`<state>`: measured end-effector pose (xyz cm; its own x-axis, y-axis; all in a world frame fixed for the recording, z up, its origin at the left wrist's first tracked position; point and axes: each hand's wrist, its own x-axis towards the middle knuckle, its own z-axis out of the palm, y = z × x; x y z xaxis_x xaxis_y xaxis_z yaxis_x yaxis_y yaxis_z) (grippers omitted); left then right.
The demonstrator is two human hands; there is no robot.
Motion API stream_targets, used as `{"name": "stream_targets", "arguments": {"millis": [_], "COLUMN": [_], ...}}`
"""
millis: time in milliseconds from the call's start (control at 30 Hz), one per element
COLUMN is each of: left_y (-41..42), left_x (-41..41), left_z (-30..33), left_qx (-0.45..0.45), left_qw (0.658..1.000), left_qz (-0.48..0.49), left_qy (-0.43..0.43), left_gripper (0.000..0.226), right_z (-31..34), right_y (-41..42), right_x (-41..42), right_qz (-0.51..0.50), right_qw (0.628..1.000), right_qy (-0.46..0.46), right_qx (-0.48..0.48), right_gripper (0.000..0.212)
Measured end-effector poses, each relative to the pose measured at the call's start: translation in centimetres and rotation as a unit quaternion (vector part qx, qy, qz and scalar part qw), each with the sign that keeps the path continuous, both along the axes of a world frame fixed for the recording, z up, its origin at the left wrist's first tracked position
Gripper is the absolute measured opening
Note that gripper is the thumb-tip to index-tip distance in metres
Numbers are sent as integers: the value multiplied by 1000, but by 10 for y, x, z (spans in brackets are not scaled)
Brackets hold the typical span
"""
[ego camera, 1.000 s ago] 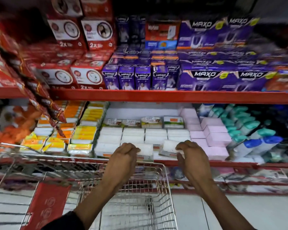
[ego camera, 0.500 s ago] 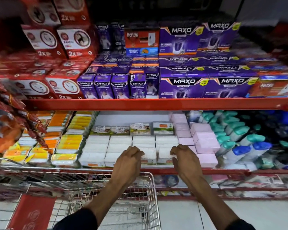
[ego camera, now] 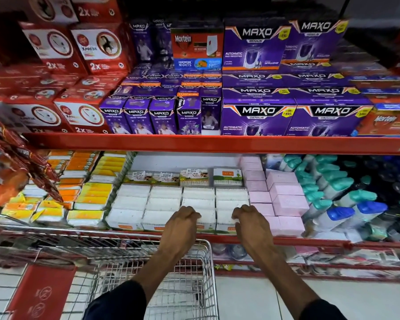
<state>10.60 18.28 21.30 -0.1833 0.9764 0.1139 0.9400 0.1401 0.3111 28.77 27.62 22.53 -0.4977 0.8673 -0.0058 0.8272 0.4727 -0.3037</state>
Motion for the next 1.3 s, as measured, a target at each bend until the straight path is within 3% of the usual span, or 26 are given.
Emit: {"name": "stream_targets", "arguments": {"millis": [433, 800, 1167, 1300], "left_y": [1, 5, 3, -2], "left_x": [-1, 3, 2, -4], "left_z": [-23, -25, -30, -31], "left_qx": [2, -10, 2, -4], "left_qw": [1000, 999, 999, 998], "left_qz": [-18, -20, -26, -48], "left_qy": [16, 26, 27, 41], "left_gripper": [41, 34, 34, 40], "right_z": [-11, -12, -17, -20], "right_y": [3, 0, 1, -3], "right_x": [1, 0, -2, -5], "right_qz": [14, 21, 27, 31], "right_qw": [999, 998, 999, 999], "right_qy": [10, 47, 35, 18], "right_qx": [-27, -20, -9, 1], "right_gripper": [38, 24, 26, 37]}}
